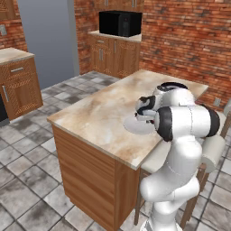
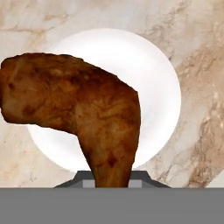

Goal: Transport the chicken drumstick and bell pepper to the fridge. Place the chicken drumstick on the rack containing meat and place the bell pepper on the rack containing the vegetable, ensuring meats and vegetables are on different racks.

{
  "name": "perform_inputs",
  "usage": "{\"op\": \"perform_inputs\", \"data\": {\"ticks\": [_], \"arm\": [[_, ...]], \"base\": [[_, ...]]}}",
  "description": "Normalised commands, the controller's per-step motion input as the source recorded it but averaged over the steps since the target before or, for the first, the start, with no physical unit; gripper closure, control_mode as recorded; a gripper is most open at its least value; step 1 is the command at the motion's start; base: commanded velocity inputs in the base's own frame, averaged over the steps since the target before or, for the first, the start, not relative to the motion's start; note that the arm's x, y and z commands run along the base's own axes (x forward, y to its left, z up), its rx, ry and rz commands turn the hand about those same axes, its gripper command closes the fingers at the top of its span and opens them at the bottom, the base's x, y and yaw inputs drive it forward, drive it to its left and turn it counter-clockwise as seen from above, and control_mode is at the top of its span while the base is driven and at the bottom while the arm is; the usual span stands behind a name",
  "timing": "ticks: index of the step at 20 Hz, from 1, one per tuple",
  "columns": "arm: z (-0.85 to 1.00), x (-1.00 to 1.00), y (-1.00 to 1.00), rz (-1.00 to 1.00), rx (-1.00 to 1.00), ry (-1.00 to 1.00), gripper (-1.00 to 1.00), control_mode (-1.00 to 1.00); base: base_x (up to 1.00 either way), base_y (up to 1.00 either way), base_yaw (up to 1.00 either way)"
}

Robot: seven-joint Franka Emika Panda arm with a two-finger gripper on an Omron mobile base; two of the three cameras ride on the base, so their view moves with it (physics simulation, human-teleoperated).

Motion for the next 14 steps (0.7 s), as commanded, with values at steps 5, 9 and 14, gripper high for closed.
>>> {"op": "perform_inputs", "data": {"ticks": [5,9,14], "arm": [[0.75,-1.00,0.00,0.02,0.00,-0.04,1.00,-1.00],[0.79,-1.00,0.00,0.08,0.00,-0.16,1.00,-1.00],[0.88,-1.00,0.03,0.08,0.00,-0.31,1.00,-1.00]], "base": [[0.00,0.00,0.00],[0.00,0.00,0.00],[0.00,0.00,0.00]]}}
